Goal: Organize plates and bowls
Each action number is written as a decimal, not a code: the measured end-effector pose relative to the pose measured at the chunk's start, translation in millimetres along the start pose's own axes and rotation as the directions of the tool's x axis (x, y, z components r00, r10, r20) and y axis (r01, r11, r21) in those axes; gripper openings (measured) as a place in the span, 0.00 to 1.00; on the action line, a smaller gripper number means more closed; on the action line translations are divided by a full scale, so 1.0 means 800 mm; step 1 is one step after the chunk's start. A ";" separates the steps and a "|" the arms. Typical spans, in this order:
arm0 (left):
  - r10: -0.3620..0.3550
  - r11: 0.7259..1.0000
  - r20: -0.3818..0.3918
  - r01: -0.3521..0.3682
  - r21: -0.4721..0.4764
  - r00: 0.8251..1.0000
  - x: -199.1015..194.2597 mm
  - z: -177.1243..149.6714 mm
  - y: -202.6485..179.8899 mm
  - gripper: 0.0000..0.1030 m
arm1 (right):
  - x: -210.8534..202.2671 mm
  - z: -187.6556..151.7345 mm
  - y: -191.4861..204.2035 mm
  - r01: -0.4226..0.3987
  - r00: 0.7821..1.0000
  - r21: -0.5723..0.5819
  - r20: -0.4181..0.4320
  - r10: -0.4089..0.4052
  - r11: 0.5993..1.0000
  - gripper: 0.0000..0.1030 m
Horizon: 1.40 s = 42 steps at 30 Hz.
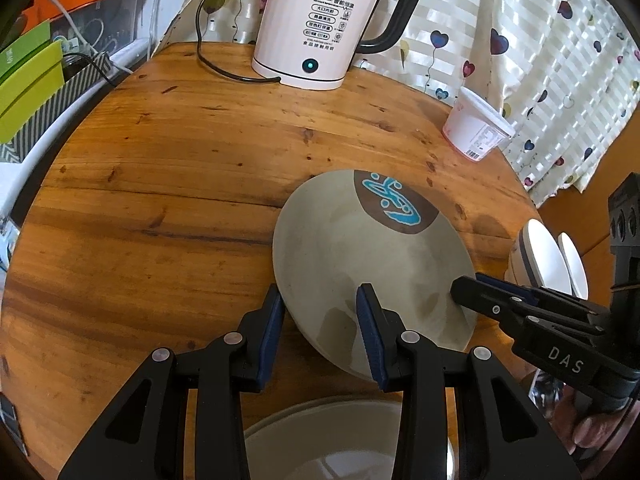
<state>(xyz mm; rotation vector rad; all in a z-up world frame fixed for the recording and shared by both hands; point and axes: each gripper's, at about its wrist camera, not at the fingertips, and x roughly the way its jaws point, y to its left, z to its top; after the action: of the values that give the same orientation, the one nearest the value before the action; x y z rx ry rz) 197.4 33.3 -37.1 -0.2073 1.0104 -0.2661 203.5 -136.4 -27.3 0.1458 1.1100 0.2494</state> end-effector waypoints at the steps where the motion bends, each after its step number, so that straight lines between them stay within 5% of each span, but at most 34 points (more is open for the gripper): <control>1: 0.000 1.000 0.003 0.000 0.000 1.000 -0.003 -0.001 0.000 0.37 | -0.001 -0.001 0.000 -0.002 1.000 -0.001 0.001 0.002 1.000 0.24; 42: 0.098 0.992 0.079 -0.092 -0.082 0.992 -0.121 -0.138 0.018 0.37 | -0.070 -0.115 0.077 -0.102 0.995 -0.144 0.005 0.104 0.984 0.24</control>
<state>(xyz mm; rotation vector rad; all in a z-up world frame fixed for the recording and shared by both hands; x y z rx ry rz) 56.2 71.9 -20.0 -0.2385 0.9458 -0.1305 89.7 -93.2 -4.1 0.0767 1.0697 0.4192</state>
